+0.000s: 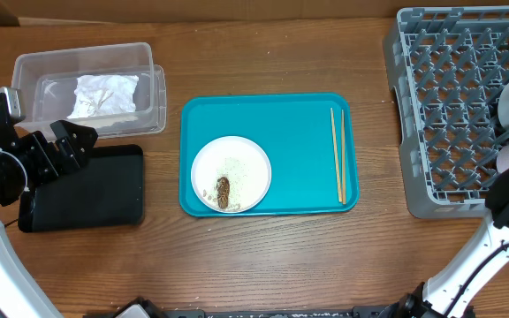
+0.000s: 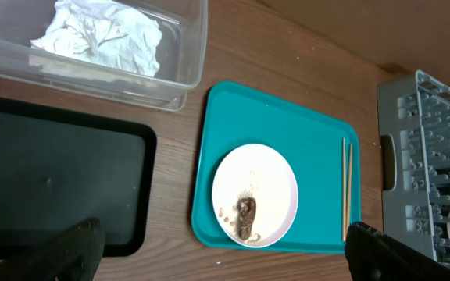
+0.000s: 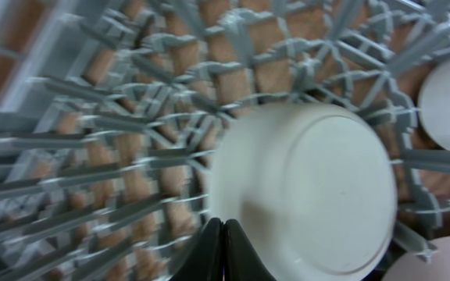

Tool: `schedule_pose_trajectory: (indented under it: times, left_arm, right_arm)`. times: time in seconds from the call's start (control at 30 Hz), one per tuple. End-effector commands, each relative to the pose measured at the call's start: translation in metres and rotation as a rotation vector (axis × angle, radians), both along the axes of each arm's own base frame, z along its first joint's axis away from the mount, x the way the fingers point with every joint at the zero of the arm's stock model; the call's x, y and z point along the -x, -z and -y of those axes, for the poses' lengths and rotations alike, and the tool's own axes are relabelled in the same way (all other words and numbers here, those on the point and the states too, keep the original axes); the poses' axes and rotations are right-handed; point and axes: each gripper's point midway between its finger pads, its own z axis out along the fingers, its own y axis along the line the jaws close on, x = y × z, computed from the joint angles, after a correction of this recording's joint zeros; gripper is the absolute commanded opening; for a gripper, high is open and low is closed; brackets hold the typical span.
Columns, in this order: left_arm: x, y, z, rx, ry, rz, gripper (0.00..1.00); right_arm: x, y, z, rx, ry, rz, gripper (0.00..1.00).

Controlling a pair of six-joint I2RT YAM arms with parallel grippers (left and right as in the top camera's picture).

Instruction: Sort waste into correct bins and load items into the dishwasher

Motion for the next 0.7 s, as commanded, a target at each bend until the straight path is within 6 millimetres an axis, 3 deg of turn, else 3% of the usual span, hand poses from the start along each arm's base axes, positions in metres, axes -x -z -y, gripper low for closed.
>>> schedule_pose_trajectory:
  times: [0.0, 0.3, 0.5, 0.67]
  left_arm:
    - [0.000, -0.002, -0.001, -0.015, 0.007, 0.009, 1.00]
    - [0.000, -0.002, -0.001, -0.015, 0.007, 0.010, 1.00]
    - [0.000, -0.002, -0.001, -0.015, 0.007, 0.009, 1.00]
    - [0.000, -0.002, -0.001, -0.015, 0.007, 0.010, 1.00]
  right_arm:
    - [0.011, -0.005, 0.022, 0.096, 0.083, -0.037, 0.04]
    - [0.029, -0.002, 0.044, 0.051, 0.125, -0.029, 0.04]
    - [0.028, 0.012, 0.034, -0.031, 0.098, -0.031, 0.04]
    - [0.016, 0.017, 0.013, -0.103, 0.041, -0.005, 0.04]
